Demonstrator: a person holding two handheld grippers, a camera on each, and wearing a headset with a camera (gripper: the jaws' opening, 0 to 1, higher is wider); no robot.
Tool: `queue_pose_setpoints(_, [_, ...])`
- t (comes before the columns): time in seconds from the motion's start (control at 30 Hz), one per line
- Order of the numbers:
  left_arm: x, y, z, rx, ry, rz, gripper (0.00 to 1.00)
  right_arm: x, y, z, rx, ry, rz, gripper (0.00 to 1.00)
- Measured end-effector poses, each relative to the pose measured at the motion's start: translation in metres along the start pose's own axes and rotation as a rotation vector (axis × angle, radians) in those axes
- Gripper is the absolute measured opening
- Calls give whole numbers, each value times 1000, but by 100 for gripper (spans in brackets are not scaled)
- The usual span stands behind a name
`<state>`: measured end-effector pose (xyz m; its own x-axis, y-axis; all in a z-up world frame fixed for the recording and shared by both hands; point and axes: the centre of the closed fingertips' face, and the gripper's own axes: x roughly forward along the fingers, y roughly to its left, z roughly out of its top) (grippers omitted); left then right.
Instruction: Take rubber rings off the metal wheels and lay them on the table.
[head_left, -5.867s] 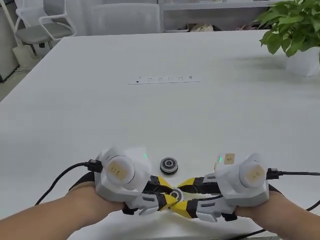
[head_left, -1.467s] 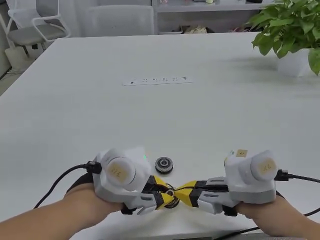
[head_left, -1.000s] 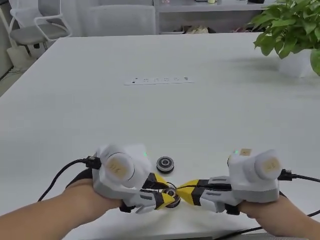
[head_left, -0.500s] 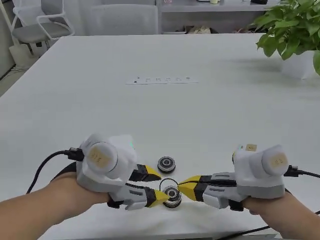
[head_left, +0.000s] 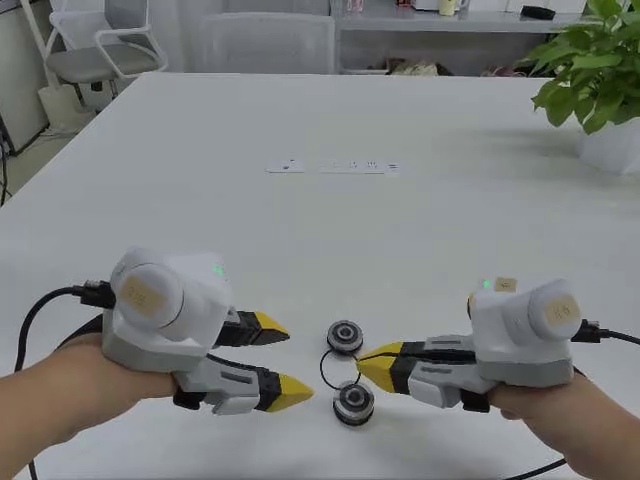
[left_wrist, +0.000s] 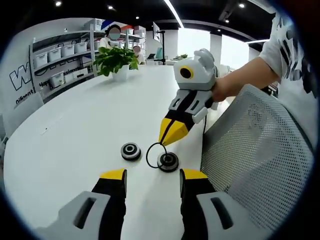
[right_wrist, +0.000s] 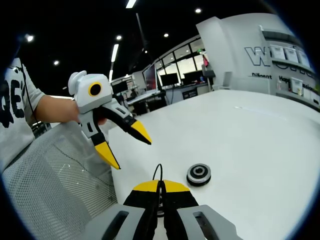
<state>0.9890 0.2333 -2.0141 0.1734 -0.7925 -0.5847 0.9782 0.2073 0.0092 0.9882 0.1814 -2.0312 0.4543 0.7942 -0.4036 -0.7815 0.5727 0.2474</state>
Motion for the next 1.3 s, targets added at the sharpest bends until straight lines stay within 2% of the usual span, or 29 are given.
queue_pose_setpoints(0.3, [-15,6,-7,-31,-2,22,51,12,1,10,-37,22,37,0])
queue_pose_setpoints(0.47, [-22,10,-7,-56,-18,36,55,20,4,10,-61,45,60,0])
queue_pose_setpoints(0.9, [-38,13,-12,-90,-21,62,66,42,15,1,-125,133,126,0])
queue_pose_setpoints(1.1, [-43,13,-17,-96,-13,73,67,49,18,-6,-143,172,144,0])
queue_pose_setpoints(1.3, [-47,13,-18,-100,-15,84,67,55,20,-11,-158,193,146,0])
